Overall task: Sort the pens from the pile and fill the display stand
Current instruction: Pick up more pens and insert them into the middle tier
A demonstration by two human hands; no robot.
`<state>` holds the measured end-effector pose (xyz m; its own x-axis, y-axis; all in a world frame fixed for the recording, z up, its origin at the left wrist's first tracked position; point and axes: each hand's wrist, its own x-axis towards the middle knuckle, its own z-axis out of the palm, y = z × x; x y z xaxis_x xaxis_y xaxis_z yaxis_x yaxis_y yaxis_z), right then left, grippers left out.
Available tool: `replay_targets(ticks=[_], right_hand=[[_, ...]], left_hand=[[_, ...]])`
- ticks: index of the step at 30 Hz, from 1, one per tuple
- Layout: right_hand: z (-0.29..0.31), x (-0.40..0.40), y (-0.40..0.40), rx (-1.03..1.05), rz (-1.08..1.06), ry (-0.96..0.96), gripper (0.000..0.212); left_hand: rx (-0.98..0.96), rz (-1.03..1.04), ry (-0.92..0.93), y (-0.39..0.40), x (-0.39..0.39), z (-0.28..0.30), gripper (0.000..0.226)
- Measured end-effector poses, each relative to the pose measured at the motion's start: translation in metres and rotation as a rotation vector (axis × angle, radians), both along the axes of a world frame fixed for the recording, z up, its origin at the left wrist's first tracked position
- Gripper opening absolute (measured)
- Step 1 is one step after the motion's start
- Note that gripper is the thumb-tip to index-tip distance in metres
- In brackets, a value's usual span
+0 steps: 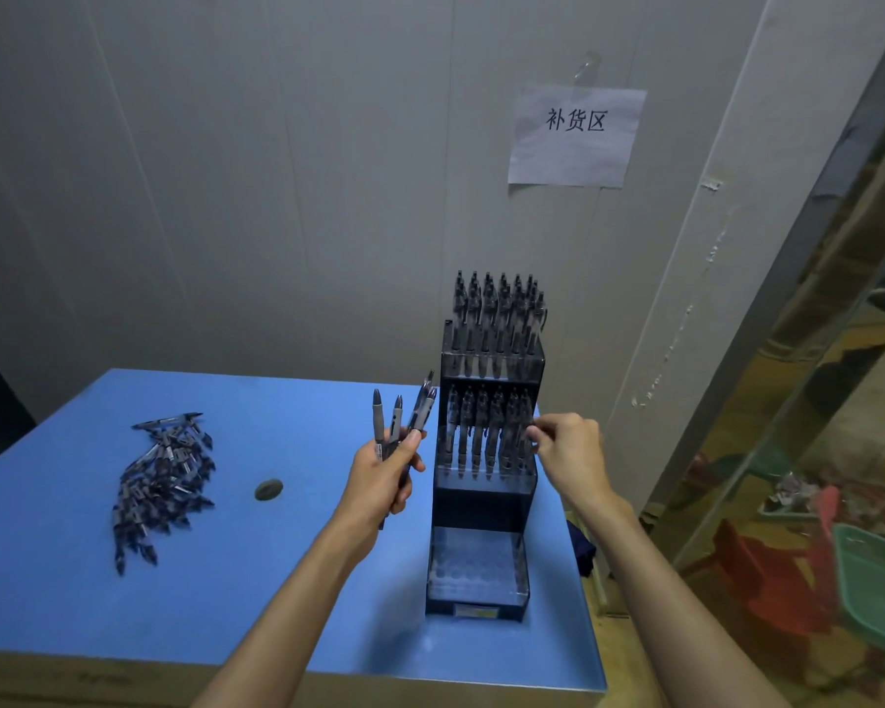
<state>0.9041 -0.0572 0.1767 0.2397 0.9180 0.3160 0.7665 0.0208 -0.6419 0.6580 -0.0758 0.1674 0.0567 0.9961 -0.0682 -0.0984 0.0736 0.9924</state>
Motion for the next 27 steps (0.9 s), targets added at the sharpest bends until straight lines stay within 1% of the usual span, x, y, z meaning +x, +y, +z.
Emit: replay_targets(ticks=[3, 6, 10, 12, 14, 16, 19, 22, 27], right_hand=[[-0.007, 0.0, -0.002, 0.001, -0.039, 0.05, 0.017], [-0.004, 0.004, -0.001, -0.011, -0.071, 0.029, 0.026], [0.006, -0.001, -0.008, 0.006, -0.096, 0.039, 0.028], [0.013, -0.007, -0.011, 0.046, -0.054, 0.051, 0.024], [0.022, -0.017, -0.013, 0.078, 0.034, 0.049, 0.016], [0.031, -0.028, -0.015, 0.103, 0.113, 0.095, 0.016], [0.043, -0.043, -0.014, 0.047, 0.213, 0.218, 0.02], [0.048, -0.055, -0.011, -0.035, 0.294, 0.272, 0.022], [0.046, -0.063, -0.005, -0.066, 0.3, 0.385, 0.012]], left_hand=[[-0.003, 0.0, 0.005, 0.0, 0.001, 0.0, 0.028], [0.004, -0.002, 0.016, 0.0, 0.0, 0.0, 0.03], [-0.012, 0.012, -0.009, -0.001, 0.001, -0.001, 0.029], [-0.022, 0.008, -0.014, -0.001, 0.002, -0.001, 0.029], [-0.026, 0.008, -0.007, -0.002, 0.003, -0.001, 0.029], [-0.019, 0.008, 0.024, -0.002, 0.004, -0.001, 0.029], [-0.003, -0.008, 0.069, -0.003, 0.007, 0.0, 0.026], [0.019, -0.026, 0.104, -0.005, 0.009, 0.001, 0.02], [0.048, -0.033, 0.139, -0.005, 0.007, 0.0, 0.019]])
